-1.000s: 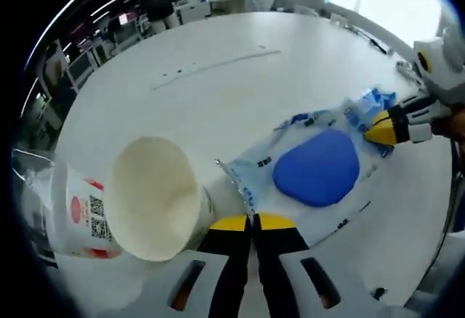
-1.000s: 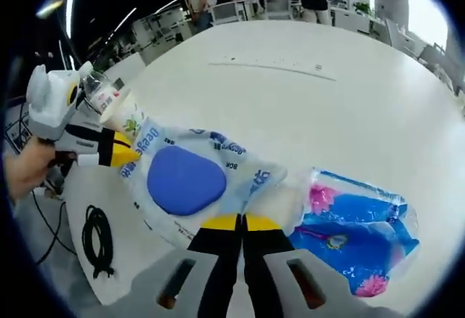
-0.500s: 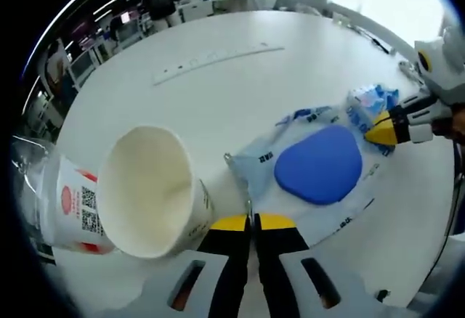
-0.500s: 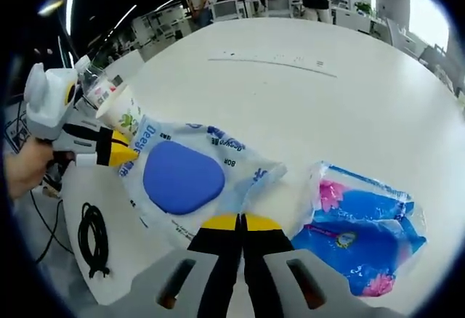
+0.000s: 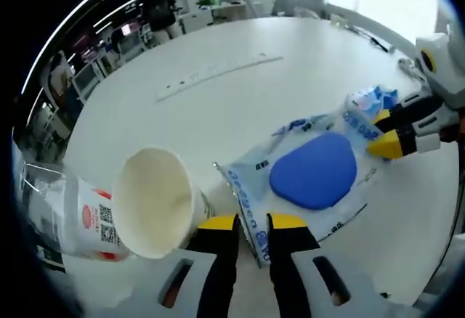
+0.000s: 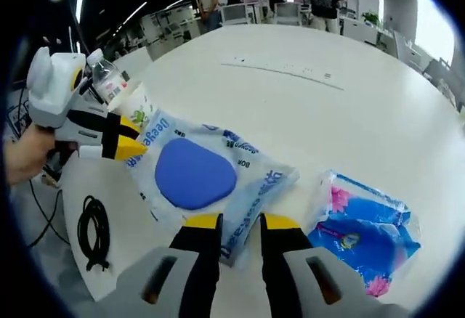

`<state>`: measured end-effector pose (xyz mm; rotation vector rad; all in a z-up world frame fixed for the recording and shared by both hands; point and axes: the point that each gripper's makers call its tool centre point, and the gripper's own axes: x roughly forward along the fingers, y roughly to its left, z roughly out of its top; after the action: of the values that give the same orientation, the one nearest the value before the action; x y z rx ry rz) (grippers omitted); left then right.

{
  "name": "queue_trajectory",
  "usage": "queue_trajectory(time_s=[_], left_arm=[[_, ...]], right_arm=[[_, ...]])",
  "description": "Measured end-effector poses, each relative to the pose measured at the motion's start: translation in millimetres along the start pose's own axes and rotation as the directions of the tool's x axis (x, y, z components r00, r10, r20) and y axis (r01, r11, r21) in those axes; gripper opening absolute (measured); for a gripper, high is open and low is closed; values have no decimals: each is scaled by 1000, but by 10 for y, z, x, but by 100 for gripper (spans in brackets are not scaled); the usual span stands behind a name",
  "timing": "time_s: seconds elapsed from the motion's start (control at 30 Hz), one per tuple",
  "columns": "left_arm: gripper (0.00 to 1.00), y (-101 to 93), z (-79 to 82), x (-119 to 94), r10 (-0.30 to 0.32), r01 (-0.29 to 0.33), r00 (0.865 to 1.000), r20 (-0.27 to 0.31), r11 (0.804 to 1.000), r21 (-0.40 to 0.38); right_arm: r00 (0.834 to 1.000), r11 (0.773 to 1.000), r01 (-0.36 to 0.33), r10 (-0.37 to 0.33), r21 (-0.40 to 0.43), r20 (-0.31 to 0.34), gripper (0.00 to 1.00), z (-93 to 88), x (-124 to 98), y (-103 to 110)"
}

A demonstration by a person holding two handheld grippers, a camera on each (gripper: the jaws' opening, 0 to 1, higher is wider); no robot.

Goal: Arrange the tabletop items into an orderly group along one side of the table until the central work area is clear of visible clutter.

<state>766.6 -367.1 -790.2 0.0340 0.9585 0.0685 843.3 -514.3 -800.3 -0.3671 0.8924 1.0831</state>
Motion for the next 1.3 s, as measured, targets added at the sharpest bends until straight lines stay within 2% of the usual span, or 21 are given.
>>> queue_trajectory(time_s=[0.13,0.27,0.43,0.67,1.03,1.17,1.3], left_arm=[[17,-16,77,-78,3,-3,1000,24,1000,10],[19,-13,162,-154,5,-6,999,48,1000,23],[20,-25,220,-260,0,-2,997,73,999,32],[25,-37,230,-469,-3,-2,995,96,999,45],[63,-185,192,-807,-61,70,985,161,996,-53],[72,-210,90,-958,-53,65,984,169,996,-67],[88,-100,-59,-1041,-46,73,985,166,985,-158]], right_arm=[[1000,1000,1,-1,-22,20,27,93,-121,51],[999,999,3,-1,-37,40,32,146,-138,53],[998,995,39,-34,-88,60,54,199,-204,35],[994,996,23,-14,-85,104,57,299,-305,73],[992,998,-5,13,-65,123,62,254,-506,140],[992,998,-16,22,-53,121,63,152,-576,177],[992,999,-27,31,-41,120,68,43,-667,237]])
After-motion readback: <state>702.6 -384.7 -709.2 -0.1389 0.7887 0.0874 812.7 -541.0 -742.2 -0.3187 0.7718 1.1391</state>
